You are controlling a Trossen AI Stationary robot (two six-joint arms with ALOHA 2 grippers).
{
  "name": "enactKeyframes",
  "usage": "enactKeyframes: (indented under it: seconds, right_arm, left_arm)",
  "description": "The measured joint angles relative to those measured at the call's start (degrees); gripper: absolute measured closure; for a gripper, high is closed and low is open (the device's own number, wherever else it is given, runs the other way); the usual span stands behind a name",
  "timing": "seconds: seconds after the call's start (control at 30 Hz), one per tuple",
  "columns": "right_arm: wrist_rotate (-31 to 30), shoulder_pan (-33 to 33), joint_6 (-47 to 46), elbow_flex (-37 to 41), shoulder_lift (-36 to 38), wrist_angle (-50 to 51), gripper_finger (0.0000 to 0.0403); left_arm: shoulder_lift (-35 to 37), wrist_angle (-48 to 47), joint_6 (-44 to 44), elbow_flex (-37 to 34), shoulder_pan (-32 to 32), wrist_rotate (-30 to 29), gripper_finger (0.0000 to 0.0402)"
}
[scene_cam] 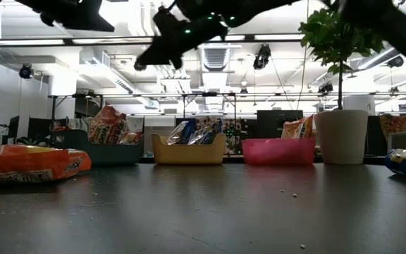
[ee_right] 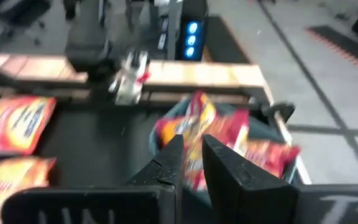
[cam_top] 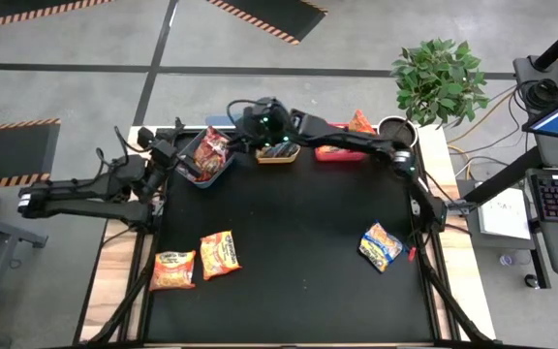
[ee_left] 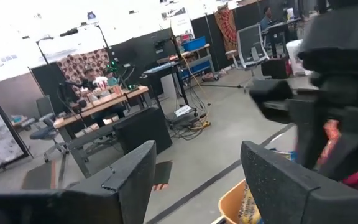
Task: Sort Maruchan noodles
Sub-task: Put the red noodle pack into the blue bin
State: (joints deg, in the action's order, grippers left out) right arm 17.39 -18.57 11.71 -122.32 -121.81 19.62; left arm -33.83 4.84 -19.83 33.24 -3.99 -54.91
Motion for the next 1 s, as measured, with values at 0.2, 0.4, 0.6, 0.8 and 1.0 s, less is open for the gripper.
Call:
enactKeyframes:
  seconds: [0.2,0.4,0.6,0.8,1.0]
  right_arm:
    - [1.1,2.6,-0.2,20.3,14.7,-5.2,0.0368]
    - [0.6,6.2,0.3,42.1,26.1,-14.5,0.0369]
    - [0.8,7.8,1.7,55.4,34.9,-20.9,0.0369]
    - [0.6,8.0,2.1,66.0,41.8,-29.0,0.0369]
    - [0.5,7.5,4.8,72.4,48.0,-34.4,0.0369]
  left_arm:
    - [-7.4,-6.0,6.2,4.2,-0.1,4.3,0.0196]
    - [-16.7,-17.0,16.0,9.8,-1.2,13.4,0.0197]
    - [-26.5,-27.9,23.5,15.0,-4.3,17.1,0.0199]
    - [-35.6,-41.1,31.1,19.6,-10.9,18.5,0.0233]
    - [-42.6,-42.6,34.5,19.3,-20.0,17.9,0.0284]
